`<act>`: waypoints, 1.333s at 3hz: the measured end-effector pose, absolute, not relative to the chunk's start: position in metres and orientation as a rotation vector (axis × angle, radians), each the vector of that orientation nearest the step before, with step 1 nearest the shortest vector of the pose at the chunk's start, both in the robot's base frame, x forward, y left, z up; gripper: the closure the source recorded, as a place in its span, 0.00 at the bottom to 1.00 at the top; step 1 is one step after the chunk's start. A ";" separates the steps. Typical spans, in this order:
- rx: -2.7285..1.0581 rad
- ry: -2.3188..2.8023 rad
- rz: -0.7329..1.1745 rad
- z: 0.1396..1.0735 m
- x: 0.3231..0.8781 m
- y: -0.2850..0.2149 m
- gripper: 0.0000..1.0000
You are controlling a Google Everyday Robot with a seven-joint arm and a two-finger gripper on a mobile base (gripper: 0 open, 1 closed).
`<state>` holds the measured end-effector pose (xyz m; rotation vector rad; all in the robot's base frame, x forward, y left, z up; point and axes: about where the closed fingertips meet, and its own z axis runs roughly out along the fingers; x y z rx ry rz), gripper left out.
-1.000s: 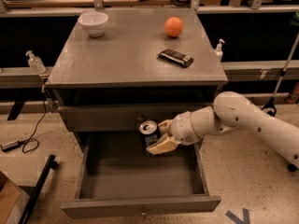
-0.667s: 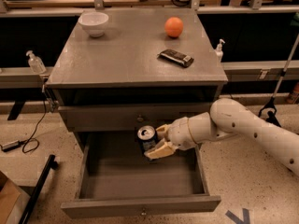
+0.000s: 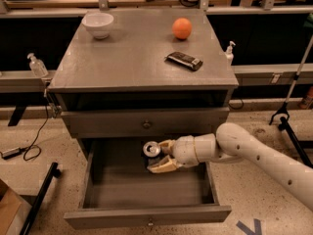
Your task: Place pepsi can into middle drawer
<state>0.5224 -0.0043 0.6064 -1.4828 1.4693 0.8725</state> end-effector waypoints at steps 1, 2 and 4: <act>-1.478 1.461 0.895 0.594 0.519 -0.001 1.00; -1.493 1.473 0.888 0.581 0.519 0.006 1.00; -1.483 1.447 0.920 0.530 0.517 0.037 1.00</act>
Offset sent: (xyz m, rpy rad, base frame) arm -0.0026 0.0152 -0.0492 -0.0268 0.0170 0.0016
